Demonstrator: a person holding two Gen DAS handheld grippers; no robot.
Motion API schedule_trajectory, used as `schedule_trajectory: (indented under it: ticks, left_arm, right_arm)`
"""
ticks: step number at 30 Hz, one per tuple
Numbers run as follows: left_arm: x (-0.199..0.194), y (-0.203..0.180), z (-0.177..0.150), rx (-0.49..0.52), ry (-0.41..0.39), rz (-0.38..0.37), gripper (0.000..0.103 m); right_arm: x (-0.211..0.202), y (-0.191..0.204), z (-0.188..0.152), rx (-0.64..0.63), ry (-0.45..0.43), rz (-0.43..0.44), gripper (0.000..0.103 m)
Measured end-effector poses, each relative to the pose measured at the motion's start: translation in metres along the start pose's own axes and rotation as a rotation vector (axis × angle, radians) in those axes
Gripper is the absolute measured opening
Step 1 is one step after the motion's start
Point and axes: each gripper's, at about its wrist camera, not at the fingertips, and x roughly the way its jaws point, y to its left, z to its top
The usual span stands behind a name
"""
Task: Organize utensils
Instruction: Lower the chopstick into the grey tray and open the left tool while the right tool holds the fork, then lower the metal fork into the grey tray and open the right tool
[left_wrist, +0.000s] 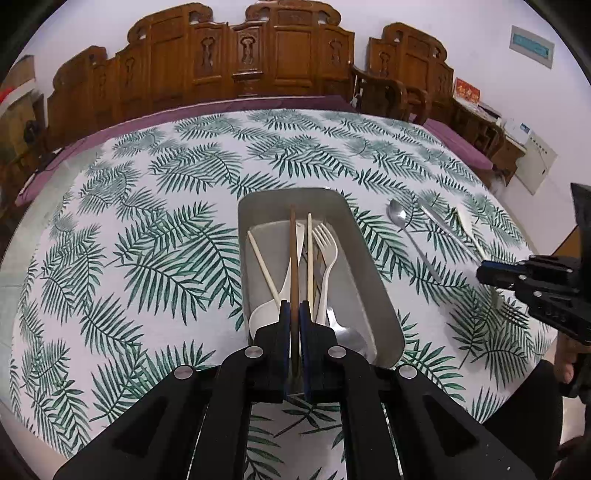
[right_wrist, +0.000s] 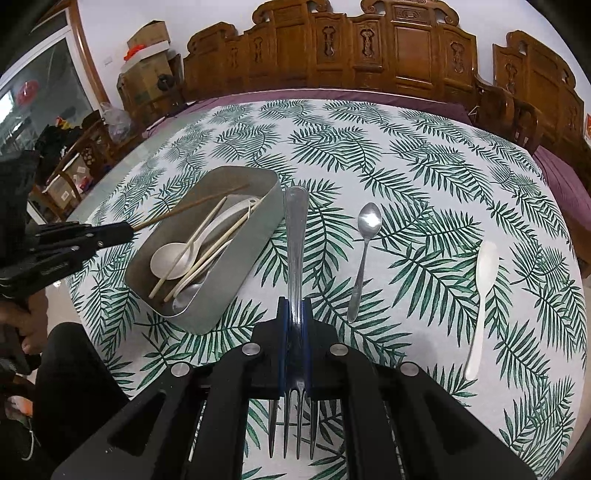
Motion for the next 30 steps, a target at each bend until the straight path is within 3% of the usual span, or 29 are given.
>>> schedule_trajectory:
  ticks: [15, 19, 30]
  left_arm:
    - [0.018, -0.001, -0.003, -0.015, 0.067, -0.007, 0.004]
    - [0.012, 0.002, -0.005, -0.027, 0.058, -0.017, 0.016]
    - [-0.021, 0.02, -0.009, -0.036, 0.001, -0.005, 0.025]
  right_arm:
    - [-0.001, 0.012, 0.009, -0.015, -0.004, 0.022, 0.008]
    - [-0.001, 0.02, 0.013, -0.026, -0.007, 0.029, 0.008]
    - [0.01, 0.056, 0.037, -0.065, -0.012, 0.075, 0.008]
